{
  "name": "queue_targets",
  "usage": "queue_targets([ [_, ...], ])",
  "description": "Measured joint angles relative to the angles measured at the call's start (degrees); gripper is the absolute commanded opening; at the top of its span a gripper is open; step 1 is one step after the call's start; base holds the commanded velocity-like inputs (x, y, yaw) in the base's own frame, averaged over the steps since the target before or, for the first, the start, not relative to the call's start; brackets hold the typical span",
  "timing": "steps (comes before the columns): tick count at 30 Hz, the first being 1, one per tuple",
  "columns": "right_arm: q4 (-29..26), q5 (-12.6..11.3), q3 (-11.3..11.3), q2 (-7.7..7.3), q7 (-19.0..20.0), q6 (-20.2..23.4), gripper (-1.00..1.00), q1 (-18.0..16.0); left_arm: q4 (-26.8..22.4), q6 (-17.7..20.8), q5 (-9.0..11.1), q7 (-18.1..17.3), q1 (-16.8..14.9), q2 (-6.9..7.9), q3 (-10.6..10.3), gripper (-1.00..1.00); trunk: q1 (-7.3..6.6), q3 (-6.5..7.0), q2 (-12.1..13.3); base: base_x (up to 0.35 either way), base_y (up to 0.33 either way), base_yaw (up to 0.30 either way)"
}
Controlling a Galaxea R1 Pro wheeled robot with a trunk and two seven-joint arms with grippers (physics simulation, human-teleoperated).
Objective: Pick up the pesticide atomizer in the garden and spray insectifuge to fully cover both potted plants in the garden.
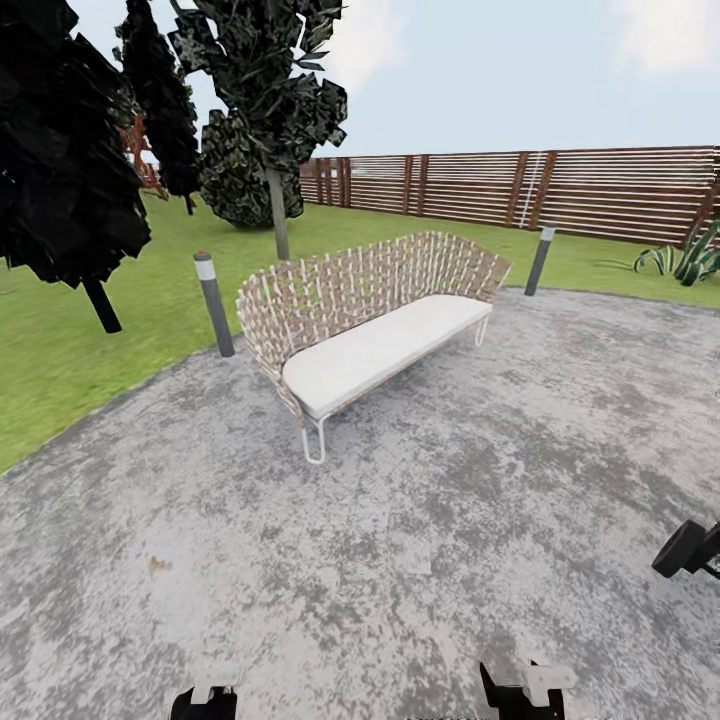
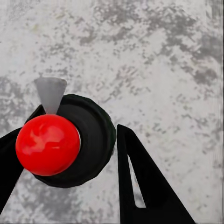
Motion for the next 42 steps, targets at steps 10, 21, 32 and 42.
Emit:
queue_targets([
  [10,0.0,0.0,0.0,0.0,0.0,0.0,1.0,0.0,0.0,0.0,0.0,-0.01,0.0,0.0,0.0,-1.0,0.0,0.0,0.0,0.0,0.0,-0.279],
  [21,0.0,0.0,0.0,0.0,0.0,0.01,1.0,0.0,0.0,-0.02,0.01,0.02,0.0,0.0,0.0,-1.0,0.0,0.0,0.0,0.0,0.026,-0.279],
  [32,-0.08,-0.11,-0.08,-0.03,0.01,0.04,1.0,0.01,-0.01,-0.02,0.08,0.01,0.0,0.01,0.02,-1.0,0.0,0.0,0.0,0.0,0.286,-0.279],
  [42,-0.09,-0.18,-0.22,-0.07,-0.06,0.0,1.0,0.0,0.0,-0.01,0.08,0.02,0.0,0.0,0.0,-1.0,0.0,0.0,0.0,0.044,0.164,-0.279],
])
